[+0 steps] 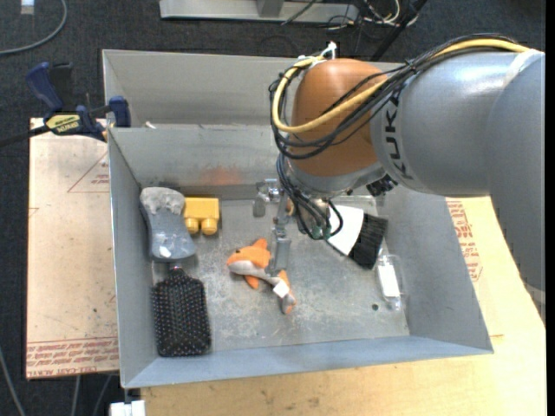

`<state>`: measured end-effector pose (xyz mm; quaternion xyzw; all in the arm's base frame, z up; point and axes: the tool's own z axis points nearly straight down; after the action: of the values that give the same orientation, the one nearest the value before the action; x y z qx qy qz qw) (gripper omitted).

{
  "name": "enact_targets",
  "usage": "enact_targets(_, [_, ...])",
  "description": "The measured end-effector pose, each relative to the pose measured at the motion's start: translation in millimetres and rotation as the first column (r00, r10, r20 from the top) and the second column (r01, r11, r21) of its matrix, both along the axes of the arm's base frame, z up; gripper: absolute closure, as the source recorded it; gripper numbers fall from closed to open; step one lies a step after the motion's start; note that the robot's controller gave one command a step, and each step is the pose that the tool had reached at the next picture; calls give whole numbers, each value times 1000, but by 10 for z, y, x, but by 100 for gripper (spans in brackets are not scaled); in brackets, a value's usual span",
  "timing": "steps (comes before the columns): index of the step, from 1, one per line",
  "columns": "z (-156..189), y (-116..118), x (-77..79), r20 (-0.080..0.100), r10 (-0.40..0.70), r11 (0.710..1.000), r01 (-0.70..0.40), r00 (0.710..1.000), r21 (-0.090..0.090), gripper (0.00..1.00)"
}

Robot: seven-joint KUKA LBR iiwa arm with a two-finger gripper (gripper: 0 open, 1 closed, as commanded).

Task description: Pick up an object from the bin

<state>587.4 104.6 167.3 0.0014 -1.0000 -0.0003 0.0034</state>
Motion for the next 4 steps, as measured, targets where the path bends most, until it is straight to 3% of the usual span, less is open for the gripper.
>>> enact_targets(1, [49, -4, 17, 8, -2, 1000, 2, 1000, 1, 0])
enact_targets(2, [-277, -118, -151, 9, 97, 995, -97, 995, 1, 0])
enact_targets(3, [-966, -291, -465, 9, 42, 999, -42, 999, 3, 100])
enact_targets(4, [-966, -291, -465, 9, 42, 999, -42, 999, 3, 100])
